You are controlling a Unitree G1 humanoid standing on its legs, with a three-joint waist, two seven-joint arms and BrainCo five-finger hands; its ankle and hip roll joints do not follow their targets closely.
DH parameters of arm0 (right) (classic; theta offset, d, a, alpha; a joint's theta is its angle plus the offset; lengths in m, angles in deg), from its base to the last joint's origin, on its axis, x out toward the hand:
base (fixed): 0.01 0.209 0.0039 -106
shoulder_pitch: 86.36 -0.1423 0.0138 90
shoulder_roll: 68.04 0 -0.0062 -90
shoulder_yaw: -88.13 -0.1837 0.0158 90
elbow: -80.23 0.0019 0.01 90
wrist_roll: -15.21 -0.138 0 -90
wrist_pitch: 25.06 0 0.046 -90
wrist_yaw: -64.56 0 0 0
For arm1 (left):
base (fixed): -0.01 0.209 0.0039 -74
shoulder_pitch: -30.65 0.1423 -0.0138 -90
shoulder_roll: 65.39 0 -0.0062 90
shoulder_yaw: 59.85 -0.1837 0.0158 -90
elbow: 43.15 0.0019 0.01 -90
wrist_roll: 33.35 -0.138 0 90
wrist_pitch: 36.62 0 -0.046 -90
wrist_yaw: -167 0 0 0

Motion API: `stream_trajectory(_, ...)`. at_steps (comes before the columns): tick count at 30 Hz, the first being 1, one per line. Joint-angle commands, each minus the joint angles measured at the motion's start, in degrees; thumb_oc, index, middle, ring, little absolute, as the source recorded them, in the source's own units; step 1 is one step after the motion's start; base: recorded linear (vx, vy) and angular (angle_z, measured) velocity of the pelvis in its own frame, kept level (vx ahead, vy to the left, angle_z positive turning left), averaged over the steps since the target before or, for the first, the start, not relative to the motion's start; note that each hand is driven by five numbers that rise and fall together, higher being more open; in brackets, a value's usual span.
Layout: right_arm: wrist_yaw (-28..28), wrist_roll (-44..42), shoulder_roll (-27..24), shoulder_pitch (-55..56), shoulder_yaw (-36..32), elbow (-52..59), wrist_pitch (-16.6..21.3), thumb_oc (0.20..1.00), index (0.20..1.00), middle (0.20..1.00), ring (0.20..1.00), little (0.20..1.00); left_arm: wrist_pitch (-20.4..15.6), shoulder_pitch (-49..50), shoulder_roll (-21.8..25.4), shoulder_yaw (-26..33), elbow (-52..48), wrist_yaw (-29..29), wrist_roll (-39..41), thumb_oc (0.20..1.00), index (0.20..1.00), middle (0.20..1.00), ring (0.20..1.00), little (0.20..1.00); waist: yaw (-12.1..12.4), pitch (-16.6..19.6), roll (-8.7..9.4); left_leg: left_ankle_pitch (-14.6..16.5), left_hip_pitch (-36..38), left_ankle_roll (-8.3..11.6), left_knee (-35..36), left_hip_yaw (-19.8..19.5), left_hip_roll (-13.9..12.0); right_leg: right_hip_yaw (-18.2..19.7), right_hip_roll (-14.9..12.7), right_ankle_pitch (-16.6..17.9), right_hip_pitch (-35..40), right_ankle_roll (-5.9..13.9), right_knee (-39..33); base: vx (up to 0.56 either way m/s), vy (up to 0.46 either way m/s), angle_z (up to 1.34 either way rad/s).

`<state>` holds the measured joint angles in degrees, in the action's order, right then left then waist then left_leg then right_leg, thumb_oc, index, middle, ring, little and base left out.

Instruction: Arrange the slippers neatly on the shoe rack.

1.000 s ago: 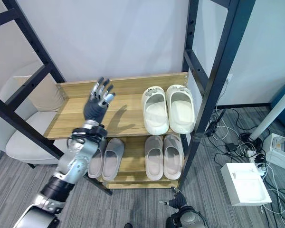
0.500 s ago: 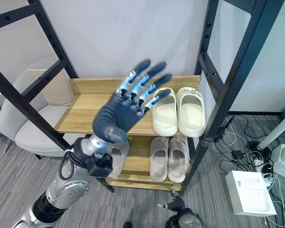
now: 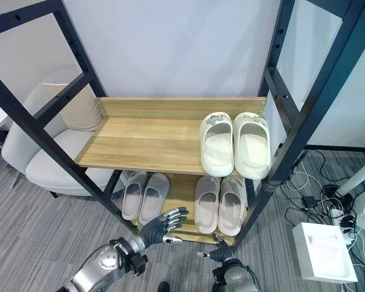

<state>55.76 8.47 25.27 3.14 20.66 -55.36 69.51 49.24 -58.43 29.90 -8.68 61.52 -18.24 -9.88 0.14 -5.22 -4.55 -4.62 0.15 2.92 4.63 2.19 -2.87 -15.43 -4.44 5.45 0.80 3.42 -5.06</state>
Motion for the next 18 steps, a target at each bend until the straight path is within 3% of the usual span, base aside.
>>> stream_trajectory(1, -0.41, -0.86, -0.18, -0.77, 1.31, 4.21, 1.66, 1.000, 1.000, 1.000, 1.000, 1.000, -2.37, -1.04, -1.30, 3.44, 2.60, 3.27, -2.01, 1.000, 1.000, 1.000, 1.000, 1.000, -0.42, -1.88, 3.10, 3.19, 2.41, 0.47, 0.33, -0.31, 0.16, -0.93, -2.10, -4.88, 3.36, 4.91, 0.06, 0.00, 0.000, 0.00)
stream_trajectory(5, -1.09, -2.07, -0.44, 0.56, 0.13, 4.56, 1.22, 1.000, 1.000, 1.000, 1.000, 1.000, -2.22, 0.10, -5.91, 9.62, 18.64, 8.44, -3.60, 1.000, 1.000, 1.000, 1.000, 1.000, -0.40, -1.93, 3.30, 3.06, 2.46, 0.49, 0.33, -0.21, 0.14, -0.94, -2.14, -4.74, 3.24, 4.87, 0.06, 0.00, 0.000, 0.00)
stream_trajectory(10, -2.17, -3.09, 0.18, -0.80, -0.72, 1.71, 1.08, 1.000, 1.000, 1.000, 1.000, 1.000, -2.29, -2.44, -9.02, 15.77, 30.59, 12.74, -5.05, 1.000, 1.000, 1.000, 1.000, 1.000, -0.14, -1.59, 3.49, 3.03, 2.55, 0.55, 0.37, -0.13, 0.12, -1.09, -2.18, -4.83, 3.43, 4.80, 0.06, 0.00, -0.001, 0.01)
stream_trajectory(18, -2.80, -2.76, 0.22, -2.52, -1.29, -0.79, 1.29, 1.000, 1.000, 1.000, 1.000, 1.000, -3.75, -3.72, -9.69, 19.20, 31.12, 14.37, -3.21, 1.000, 1.000, 1.000, 1.000, 1.000, 0.25, -1.24, 3.53, 3.22, 2.85, 0.57, 0.37, -0.05, 0.10, -1.15, -2.27, -4.89, 3.69, 4.76, 0.06, 0.00, 0.000, 0.00)
